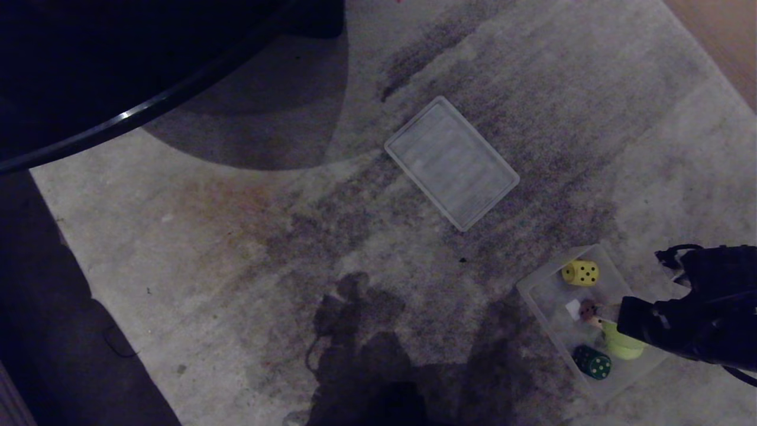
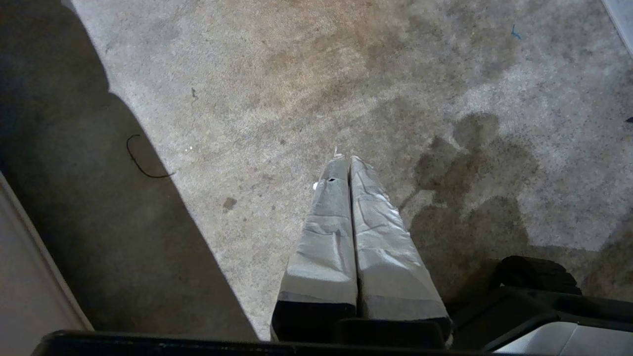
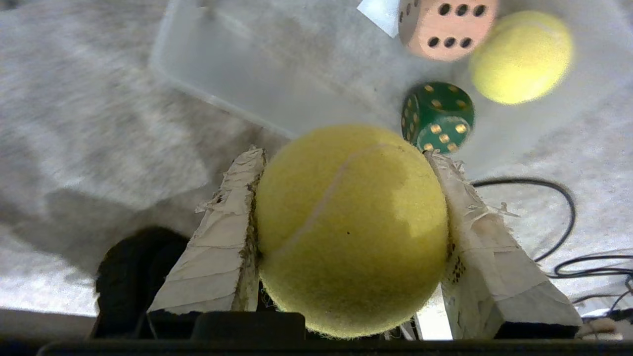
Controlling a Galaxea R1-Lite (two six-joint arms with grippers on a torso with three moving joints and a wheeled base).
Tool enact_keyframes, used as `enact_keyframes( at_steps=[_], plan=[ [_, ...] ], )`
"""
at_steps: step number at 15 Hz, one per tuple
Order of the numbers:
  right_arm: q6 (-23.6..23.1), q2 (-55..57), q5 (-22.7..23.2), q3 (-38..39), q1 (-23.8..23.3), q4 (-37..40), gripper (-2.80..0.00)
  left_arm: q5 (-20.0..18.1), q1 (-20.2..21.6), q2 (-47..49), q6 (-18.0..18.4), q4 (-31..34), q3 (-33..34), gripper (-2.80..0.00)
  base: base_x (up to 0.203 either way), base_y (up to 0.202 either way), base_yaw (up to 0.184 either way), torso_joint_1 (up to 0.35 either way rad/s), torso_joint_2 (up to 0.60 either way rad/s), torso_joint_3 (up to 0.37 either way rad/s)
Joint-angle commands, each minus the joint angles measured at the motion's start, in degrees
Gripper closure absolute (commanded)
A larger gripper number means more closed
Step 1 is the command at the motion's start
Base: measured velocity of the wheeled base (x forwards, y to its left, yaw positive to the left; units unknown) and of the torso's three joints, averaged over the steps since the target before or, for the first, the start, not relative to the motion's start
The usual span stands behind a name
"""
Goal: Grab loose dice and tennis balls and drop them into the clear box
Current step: Put the ball in the box
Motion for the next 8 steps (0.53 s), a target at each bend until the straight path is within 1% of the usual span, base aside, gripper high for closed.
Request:
enact_keyframes(
  at_steps=[1,2,3,6,8],
  plan=[
    [0.48,8.62,0.11,-2.02,-0.03,-1.41,0.0,0.05,0.0,-0.01,-0.05,-0.03,0.0,0.0,0.0,0.0,0.0,0.0,0.0,0.0],
    [0.67,9.11,0.13,-2.17,-0.06,-3.34,-0.76,0.05,0.0,-0.02,-0.05,-0.03,0.0,0.0,0.0,0.0,0.0,0.0,0.0,0.0],
    [0.7,9.0,0.36,-1.79,-0.07,-4.86,-2.8,0.05,0.0,0.06,-0.05,-0.03,0.0,0.0,0.0,0.0,0.0,0.0,0.0,0.0],
    [0.69,8.08,0.5,-0.85,0.04,-4.84,-2.8,0.05,0.0,-0.02,-0.05,-0.03,0.0,0.0,0.0,0.0,0.0,0.0,0.0,0.0],
    [0.41,5.22,0.53,0.68,0.15,-4.63,-2.8,0.05,0.0,-0.02,-0.05,-0.03,0.0,0.0,0.0,0.0,0.0,0.0,0.0,0.0]
  ],
)
